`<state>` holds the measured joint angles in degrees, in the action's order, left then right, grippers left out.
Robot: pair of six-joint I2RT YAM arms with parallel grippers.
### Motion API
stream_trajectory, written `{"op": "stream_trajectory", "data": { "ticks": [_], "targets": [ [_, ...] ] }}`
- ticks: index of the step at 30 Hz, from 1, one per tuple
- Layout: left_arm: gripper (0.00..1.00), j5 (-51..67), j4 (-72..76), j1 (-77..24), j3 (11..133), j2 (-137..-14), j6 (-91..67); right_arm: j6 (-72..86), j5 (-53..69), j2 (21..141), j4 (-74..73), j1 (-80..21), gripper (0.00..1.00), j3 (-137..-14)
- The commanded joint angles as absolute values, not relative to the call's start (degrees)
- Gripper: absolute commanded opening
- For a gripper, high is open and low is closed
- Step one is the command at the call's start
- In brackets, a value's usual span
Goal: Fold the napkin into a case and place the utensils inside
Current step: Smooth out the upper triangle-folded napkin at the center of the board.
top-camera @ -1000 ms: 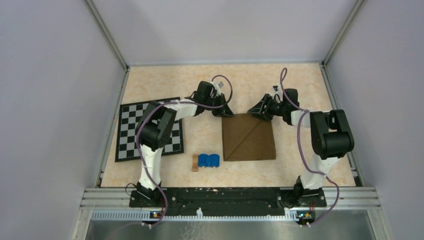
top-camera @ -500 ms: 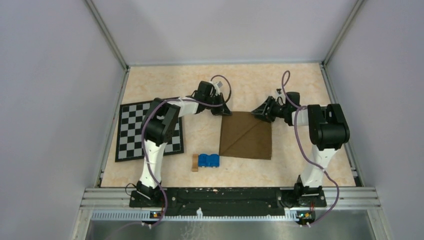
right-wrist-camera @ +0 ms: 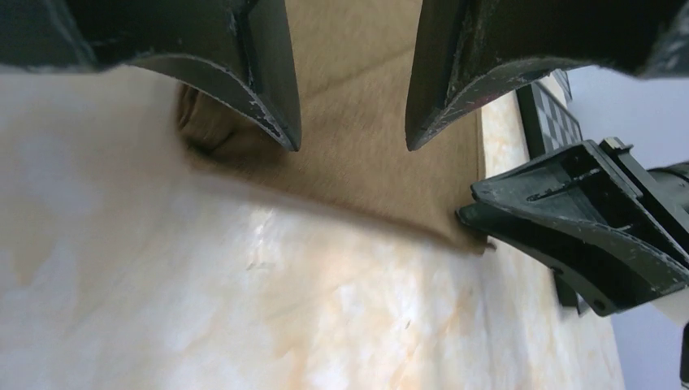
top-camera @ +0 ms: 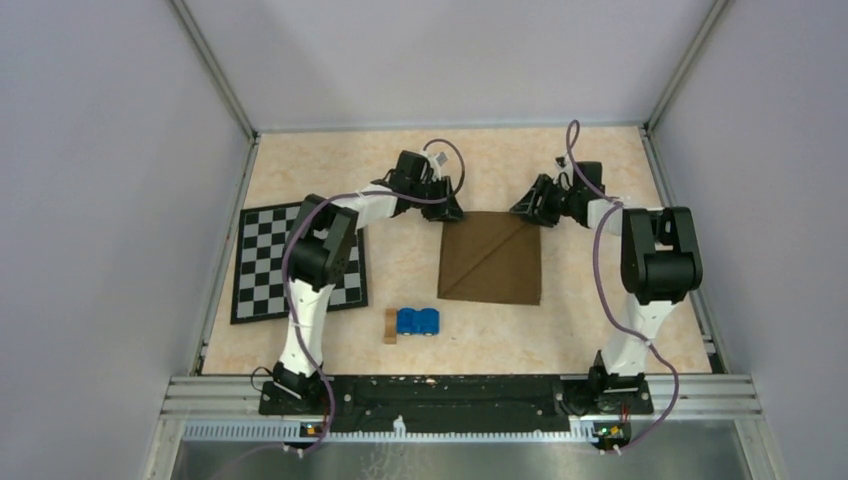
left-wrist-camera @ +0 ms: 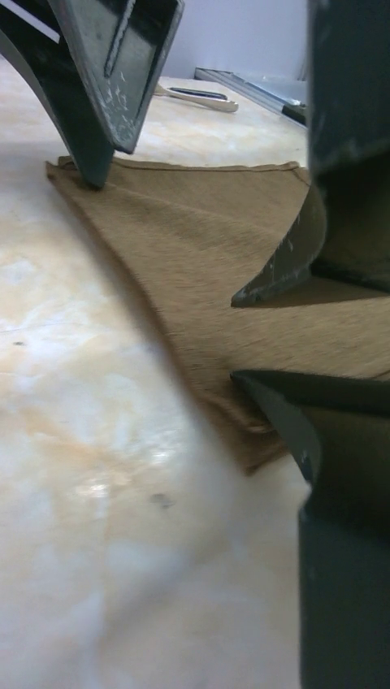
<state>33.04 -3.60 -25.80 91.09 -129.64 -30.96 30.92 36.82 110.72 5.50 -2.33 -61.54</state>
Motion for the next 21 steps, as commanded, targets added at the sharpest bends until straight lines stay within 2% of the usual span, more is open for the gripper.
{"op": "stream_trajectory", "data": {
  "ticks": [1,3,4,7,10,16,21],
  "targets": [
    [0.44,34.5,-5.3,-25.2,83.5,-117.6,-30.5,27.3,35.2,101.1,-0.9,-6.4,0.50,-60.9],
    [0.44,36.0,-3.0,-25.4,77.7,-113.6,-32.1,30.7,39.0,100.1,4.6,-9.2,0.51,-57.0],
    [0.41,36.7,-1.8,-25.6,75.0,-111.9,-32.7,32.9,40.7,100.1,8.2,-10.4,0.51,-54.9],
    [0.24,38.3,2.6,-26.3,67.2,-108.7,-34.6,41.0,44.0,101.7,19.4,-13.7,0.51,-49.5],
    [0.13,39.1,5.9,-27.4,60.8,-107.7,-35.3,47.7,47.2,104.9,30.0,-16.0,0.50,-46.6],
    [0.08,39.9,14.0,-29.6,53.0,-108.2,-36.7,52.6,49.2,109.5,40.4,-18.3,0.51,-44.3],
    [0.05,36.4,13.1,-29.6,49.7,-109.3,-36.5,53.2,50.2,113.0,44.8,-16.2,0.53,-43.1]
  ]
}}
